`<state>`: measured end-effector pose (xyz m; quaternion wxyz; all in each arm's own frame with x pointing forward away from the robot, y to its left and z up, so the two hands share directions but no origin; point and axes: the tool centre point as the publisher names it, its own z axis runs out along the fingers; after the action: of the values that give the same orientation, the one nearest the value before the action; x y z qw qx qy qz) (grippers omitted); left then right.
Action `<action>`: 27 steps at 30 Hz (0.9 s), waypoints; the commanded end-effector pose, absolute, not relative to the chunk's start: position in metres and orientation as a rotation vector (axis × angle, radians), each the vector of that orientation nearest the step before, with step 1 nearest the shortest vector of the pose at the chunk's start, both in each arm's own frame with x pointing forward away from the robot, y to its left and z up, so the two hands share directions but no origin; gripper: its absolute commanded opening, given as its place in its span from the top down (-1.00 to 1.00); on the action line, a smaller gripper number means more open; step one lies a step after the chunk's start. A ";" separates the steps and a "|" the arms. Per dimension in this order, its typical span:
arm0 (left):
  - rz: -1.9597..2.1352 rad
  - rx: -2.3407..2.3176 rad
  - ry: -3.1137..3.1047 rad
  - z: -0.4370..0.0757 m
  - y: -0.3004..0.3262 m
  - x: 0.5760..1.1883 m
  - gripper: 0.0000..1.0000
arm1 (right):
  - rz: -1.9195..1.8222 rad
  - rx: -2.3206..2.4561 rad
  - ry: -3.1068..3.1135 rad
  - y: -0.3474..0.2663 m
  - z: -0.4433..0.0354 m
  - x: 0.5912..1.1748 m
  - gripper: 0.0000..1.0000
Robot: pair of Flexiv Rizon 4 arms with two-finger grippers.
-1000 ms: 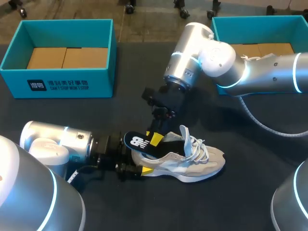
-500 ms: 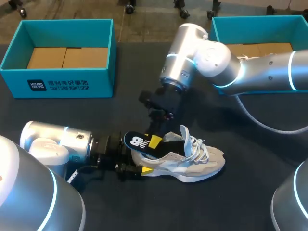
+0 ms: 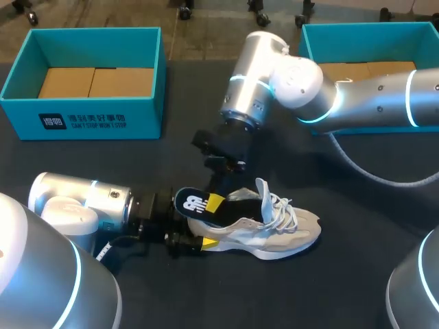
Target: Take the shoe out of the shoebox, open the shoe tongue, remove and reinsert the insole, then place the shoe into the shoebox
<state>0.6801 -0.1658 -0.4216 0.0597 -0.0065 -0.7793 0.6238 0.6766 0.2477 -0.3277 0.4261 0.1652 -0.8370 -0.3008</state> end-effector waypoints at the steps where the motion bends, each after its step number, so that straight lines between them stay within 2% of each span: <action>1: 1.888 -0.019 -2.359 -0.426 -0.167 0.682 1.00 | -0.732 0.467 -2.109 0.255 -0.310 0.680 1.00; 6: 1.888 -0.019 -2.359 -0.426 -0.167 0.682 1.00 | -0.878 0.576 -2.090 0.255 -0.288 0.687 1.00; 20: 1.888 -0.019 -2.359 -0.426 -0.167 0.682 1.00 | -0.878 0.576 -2.090 0.255 -0.288 0.687 1.00; 27: 1.888 -0.019 -2.359 -0.426 -0.167 0.682 1.00 | -0.920 0.654 -2.091 0.266 -0.263 0.694 1.00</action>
<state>0.6802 -0.1659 -0.4215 0.0598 -0.0065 -0.7793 0.6238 0.6928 0.2645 -0.2717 0.3768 0.2493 -0.8136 -0.3660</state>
